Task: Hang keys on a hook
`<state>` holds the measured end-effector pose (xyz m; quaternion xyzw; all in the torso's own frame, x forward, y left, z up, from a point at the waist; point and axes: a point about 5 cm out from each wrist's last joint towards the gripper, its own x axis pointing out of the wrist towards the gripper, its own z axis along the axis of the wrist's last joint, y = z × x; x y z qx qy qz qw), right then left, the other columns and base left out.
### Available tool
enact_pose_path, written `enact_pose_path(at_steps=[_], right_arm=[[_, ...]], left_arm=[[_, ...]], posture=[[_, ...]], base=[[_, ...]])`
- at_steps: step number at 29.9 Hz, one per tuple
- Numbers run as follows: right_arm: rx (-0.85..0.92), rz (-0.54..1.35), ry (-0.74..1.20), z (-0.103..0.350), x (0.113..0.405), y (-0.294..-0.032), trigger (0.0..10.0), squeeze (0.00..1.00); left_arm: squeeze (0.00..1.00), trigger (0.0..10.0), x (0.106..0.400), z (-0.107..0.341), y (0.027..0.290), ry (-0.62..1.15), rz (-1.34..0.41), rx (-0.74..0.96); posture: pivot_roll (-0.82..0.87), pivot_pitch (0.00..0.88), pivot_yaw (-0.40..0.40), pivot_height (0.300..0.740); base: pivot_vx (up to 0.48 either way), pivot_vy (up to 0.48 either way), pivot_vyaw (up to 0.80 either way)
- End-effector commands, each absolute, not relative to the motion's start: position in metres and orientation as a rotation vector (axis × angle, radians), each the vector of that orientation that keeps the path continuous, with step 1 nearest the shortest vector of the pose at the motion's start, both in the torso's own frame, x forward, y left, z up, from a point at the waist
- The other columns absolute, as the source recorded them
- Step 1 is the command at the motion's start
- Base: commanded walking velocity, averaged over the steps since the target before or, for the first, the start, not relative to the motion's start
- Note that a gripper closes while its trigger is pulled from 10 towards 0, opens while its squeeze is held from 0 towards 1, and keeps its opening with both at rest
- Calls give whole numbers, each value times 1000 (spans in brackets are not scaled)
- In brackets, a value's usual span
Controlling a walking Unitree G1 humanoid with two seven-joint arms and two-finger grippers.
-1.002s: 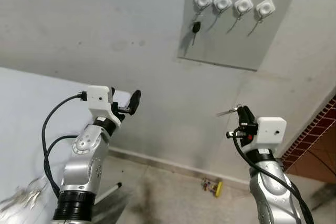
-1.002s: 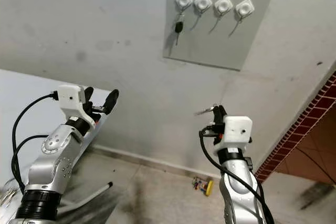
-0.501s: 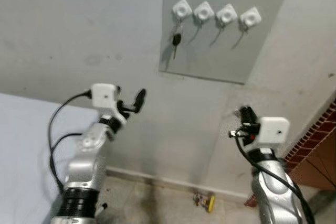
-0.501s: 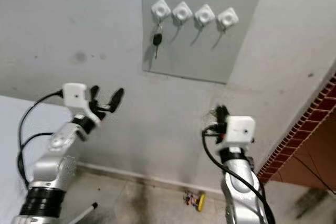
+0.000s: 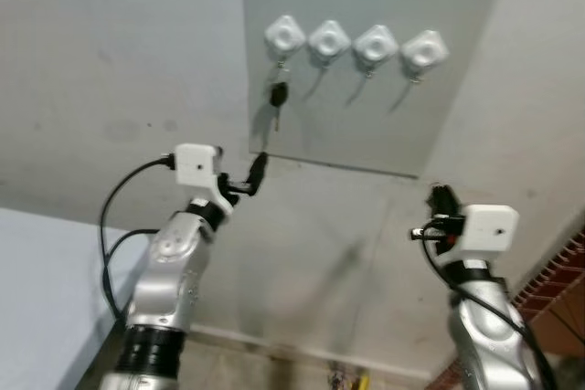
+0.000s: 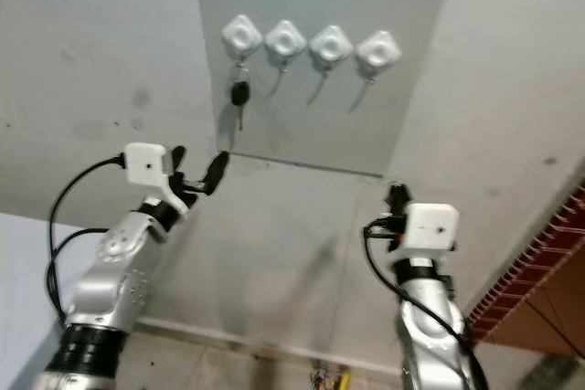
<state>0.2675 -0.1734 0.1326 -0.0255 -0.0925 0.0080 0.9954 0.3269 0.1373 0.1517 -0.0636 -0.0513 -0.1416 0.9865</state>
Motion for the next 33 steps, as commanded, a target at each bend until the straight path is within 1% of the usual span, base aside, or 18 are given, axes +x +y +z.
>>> enact_pose_path(at_steps=[1, 3, 6, 10, 14, 16, 24, 33], right_arm=[[-69, 17, -195, 137, 268, -179, 10000, 0], [-66, 61, -211, 142, 272, -178, 10000, 0], [-68, 83, -240, 152, 277, -179, 10000, 0], [-81, 103, -266, 161, 284, -179, 10000, 0], [-84, 126, -292, 171, 291, -176, 10000, 0], [-98, 164, -314, 177, 297, -170, 10000, 0], [-103, 227, -352, 190, 312, -157, 10000, 0], [-60, 325, -403, 209, 327, -141, 10000, 0]], left_arm=[[0, 10000, 326, 165, 124, -165, -342, -115], [0, 10000, 324, 174, 118, -226, -395, -50], [0, 10000, 321, 182, 112, -260, -455, -70], [0, 10000, 321, 190, 109, -286, -483, -58], [0, 10000, 321, 201, 106, -325, -513, -55], [0, 10000, 321, 208, 104, -360, -532, -35], [0, 10000, 322, 212, 97, -378, -558, -42], [0, 10000, 323, 216, 85, -391, -617, -41]], posture=[[-14, 0, -41, 740], [-17, 0, -39, 740], [-17, 0, -39, 740], [-16, 0, -41, 740], [-7, 0, -52, 740], [-7, 0, -52, 740], [7, 0, -55, 740], [7, 0, -55, 740]], base=[[0, 0, 0], [0, 0, 0], [0, 0, 0], [0, 0, 0], [0, 0, 0], [0, 0, 0], [0, 0, 0], [0, 0, 0]])
